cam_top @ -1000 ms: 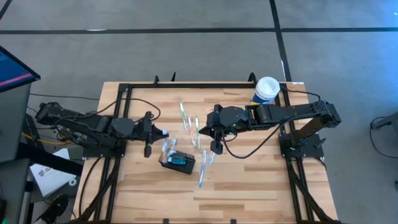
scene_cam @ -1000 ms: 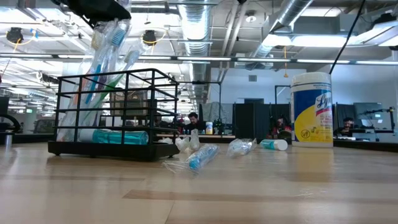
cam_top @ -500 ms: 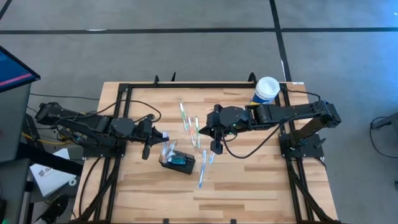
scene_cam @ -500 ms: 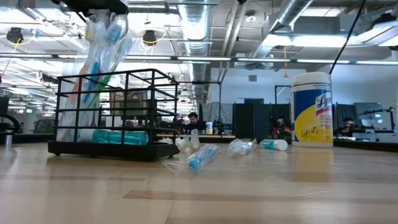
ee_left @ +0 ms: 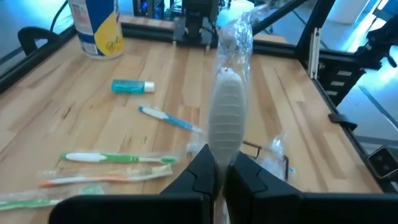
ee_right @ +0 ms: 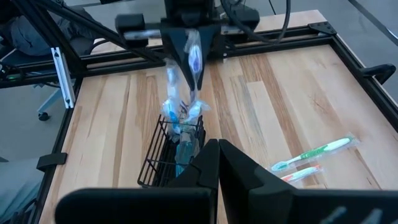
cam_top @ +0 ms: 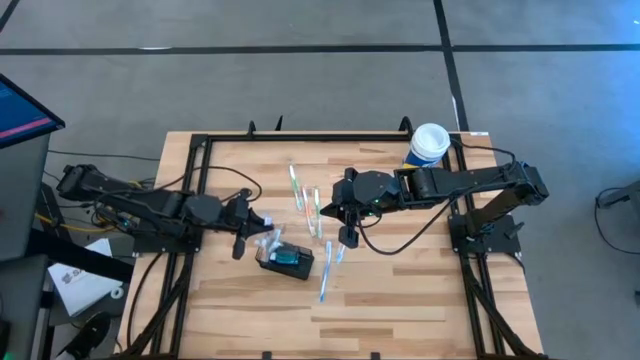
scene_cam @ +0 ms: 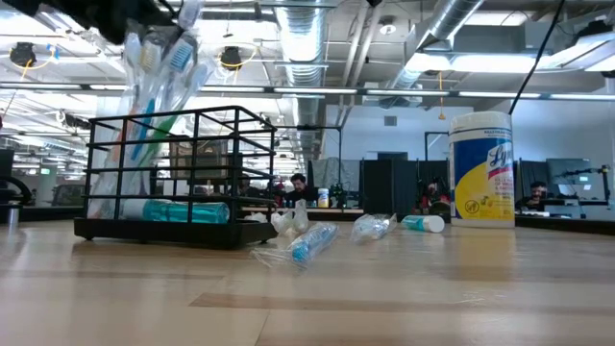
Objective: Pick & Place toothbrushing station
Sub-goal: Put the purple toothbrush into the wire organizer
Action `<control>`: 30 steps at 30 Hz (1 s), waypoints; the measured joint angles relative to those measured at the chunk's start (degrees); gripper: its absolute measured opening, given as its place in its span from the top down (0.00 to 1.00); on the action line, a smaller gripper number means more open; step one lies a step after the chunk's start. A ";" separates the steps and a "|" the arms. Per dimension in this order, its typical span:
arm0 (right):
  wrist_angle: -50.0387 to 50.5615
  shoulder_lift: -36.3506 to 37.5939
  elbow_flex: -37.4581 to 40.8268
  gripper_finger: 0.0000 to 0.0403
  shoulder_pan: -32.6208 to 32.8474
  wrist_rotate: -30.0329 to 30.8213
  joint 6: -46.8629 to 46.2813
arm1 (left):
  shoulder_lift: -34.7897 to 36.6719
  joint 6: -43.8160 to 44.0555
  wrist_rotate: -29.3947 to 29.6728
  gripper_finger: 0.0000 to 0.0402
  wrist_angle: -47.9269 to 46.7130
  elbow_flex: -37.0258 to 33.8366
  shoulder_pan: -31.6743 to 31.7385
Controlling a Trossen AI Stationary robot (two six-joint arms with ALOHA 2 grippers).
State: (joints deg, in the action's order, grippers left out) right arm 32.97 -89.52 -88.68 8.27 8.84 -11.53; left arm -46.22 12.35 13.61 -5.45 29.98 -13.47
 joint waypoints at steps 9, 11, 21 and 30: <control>0.00 0.00 0.00 1.00 0.00 0.00 0.00 | 0.01 0.12 -0.03 0.99 4.61 -4.94 0.00; 0.00 0.00 0.00 1.00 0.00 0.00 0.00 | 0.00 0.12 -0.07 0.99 6.29 -6.35 -0.02; 0.21 -0.85 0.04 1.00 0.00 0.00 0.11 | 0.00 0.13 -1.20 0.99 15.61 -13.00 -0.02; 0.04 -0.81 0.04 1.00 0.00 0.00 0.11 | -0.01 0.58 -1.42 0.97 19.61 -16.48 0.00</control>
State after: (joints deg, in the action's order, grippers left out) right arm 33.01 -90.32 -88.64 8.27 8.84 -11.42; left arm -46.24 12.93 12.19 14.16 13.50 -13.47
